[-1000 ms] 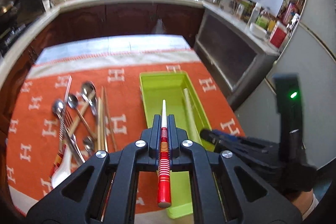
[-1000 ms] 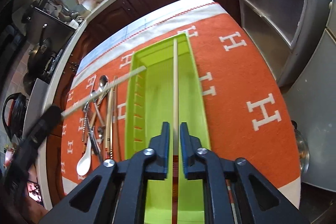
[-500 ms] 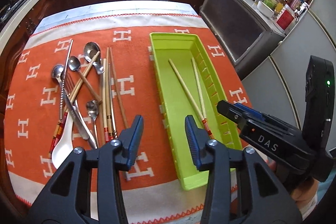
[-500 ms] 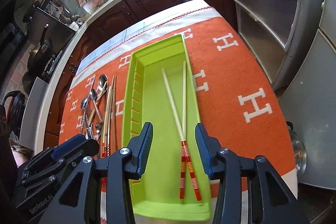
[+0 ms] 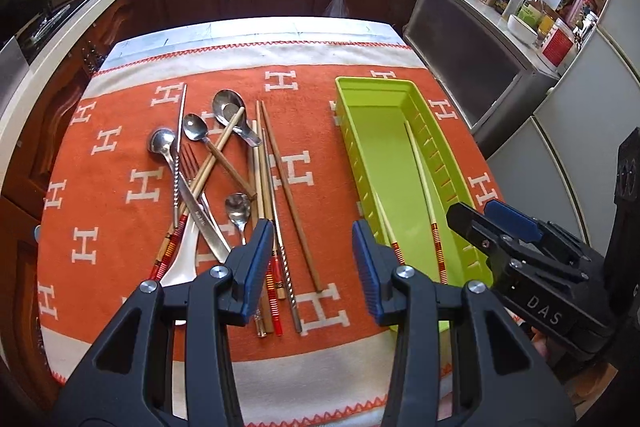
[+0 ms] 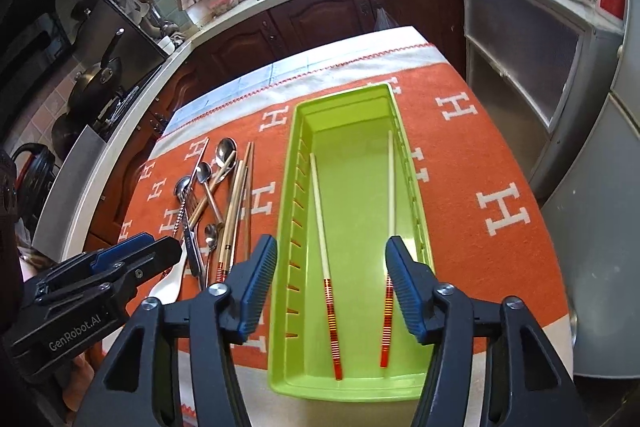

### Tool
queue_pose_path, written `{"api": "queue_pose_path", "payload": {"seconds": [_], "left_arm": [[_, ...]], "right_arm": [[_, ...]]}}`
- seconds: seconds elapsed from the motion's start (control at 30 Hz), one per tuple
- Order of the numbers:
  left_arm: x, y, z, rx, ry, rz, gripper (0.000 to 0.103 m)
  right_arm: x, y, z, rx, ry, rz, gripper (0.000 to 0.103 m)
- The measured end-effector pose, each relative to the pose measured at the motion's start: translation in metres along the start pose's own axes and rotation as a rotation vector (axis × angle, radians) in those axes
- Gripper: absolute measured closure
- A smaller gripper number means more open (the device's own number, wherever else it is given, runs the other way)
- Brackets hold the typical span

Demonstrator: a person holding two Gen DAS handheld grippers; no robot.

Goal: Organize utensils
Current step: 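Move both open tools back over the utensil pile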

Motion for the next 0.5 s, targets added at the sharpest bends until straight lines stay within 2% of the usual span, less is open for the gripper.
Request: {"api": "queue_pose_path", "payload": {"seconds": [0.3, 0.5], "left_arm": [[0.044, 0.005, -0.01, 0.024, 0.002, -0.087, 0.066], [0.083, 0.016, -0.021, -0.004, 0.051, -0.13, 0.066]], "right_arm": [[0.048, 0.014, -0.006, 0.022, 0.062, -0.095, 0.043], [0.073, 0.035, 0.0, 0.049, 0.102, -0.125, 0.044]]}}
Point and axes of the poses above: each gripper's, at about its wrist camera, not at the fingertips, and z roughly the way its jaws point, x to its left, y to its top, the point moved 3 cm from there along z, roughly the way its jaws point, and after that the axes turned 6 degrees about -z, right-handed, at the moved point
